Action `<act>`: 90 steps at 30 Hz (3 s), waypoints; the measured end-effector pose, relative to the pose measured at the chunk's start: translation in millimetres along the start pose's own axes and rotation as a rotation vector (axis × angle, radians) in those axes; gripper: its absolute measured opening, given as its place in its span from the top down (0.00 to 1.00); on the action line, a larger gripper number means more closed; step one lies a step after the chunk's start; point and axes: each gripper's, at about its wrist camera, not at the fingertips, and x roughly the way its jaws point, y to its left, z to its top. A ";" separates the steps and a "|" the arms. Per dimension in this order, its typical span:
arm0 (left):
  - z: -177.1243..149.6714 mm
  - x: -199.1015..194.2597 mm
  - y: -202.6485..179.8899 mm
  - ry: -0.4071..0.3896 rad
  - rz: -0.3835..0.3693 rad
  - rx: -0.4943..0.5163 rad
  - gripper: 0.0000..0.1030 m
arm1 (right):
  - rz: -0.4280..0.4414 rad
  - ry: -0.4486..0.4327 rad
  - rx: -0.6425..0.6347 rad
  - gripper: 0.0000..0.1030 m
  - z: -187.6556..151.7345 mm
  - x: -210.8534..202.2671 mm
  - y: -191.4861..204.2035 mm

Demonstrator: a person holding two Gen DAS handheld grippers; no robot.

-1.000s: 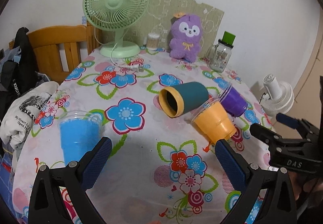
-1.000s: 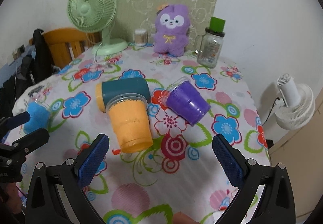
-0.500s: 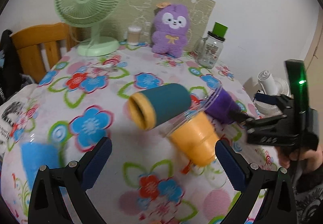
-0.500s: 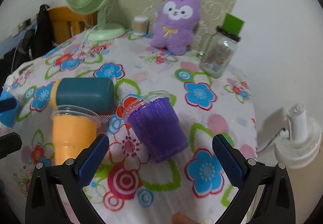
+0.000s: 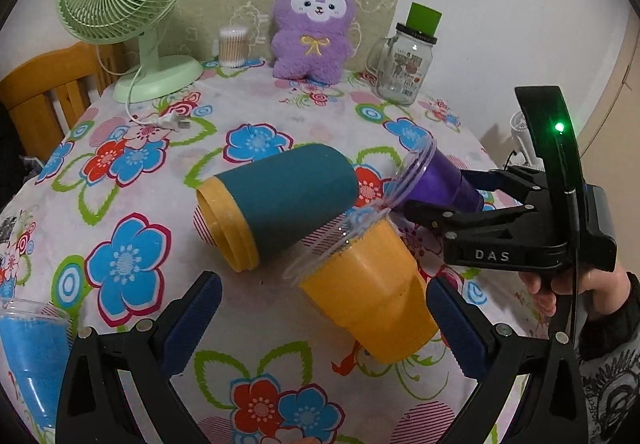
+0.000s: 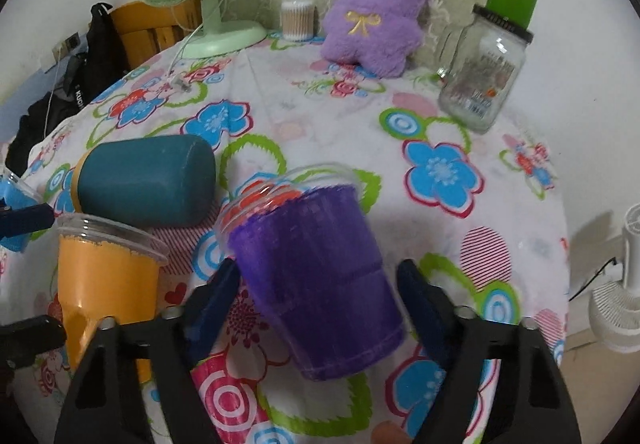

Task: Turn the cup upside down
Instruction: 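Move the right gripper to the purple cup and grasp its body, then lift the purple cup with the right gripper and rotate it mouth-down, then lower the inverted purple cup onto the tablecloth and open the right gripper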

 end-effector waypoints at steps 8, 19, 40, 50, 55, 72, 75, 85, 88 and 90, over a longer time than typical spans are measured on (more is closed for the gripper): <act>-7.1 -7.5 -9.3 0.004 0.006 0.030 0.00 | -0.004 -0.019 0.028 0.35 -5.4 -18.8 9.1; -61.5 -66.2 3.5 -0.034 0.006 0.040 0.00 | -0.034 -0.112 -0.038 0.35 -32.3 -100.6 100.9; -166.3 -107.7 44.8 -0.023 0.071 -0.026 0.00 | -0.008 0.020 0.167 0.35 -86.0 -69.9 214.2; -153.0 -100.2 30.0 -0.032 0.017 -0.025 0.00 | 0.082 -0.101 0.220 0.16 -91.9 -121.0 180.0; -140.3 -90.5 2.4 -0.063 -0.029 -0.011 0.00 | 0.085 -0.217 0.281 0.14 -119.3 -169.5 137.2; -121.3 -44.9 -22.4 -0.014 0.017 -0.017 0.34 | 0.112 -0.252 0.416 0.12 -168.3 -177.3 77.4; -123.2 -59.0 -20.8 -0.045 0.051 0.004 0.34 | 0.123 -0.257 0.409 0.12 -166.1 -176.9 79.5; -112.9 -106.4 -10.4 -0.061 0.027 0.020 0.33 | 0.177 -0.249 0.357 0.12 -152.4 -170.2 107.9; -112.8 -115.9 -8.5 -0.074 0.022 0.015 0.33 | 0.182 -0.247 0.338 0.12 -150.0 -170.8 114.9; -112.9 -118.1 -7.7 -0.082 0.025 0.018 0.34 | 0.185 -0.247 0.331 0.12 -148.9 -170.9 117.3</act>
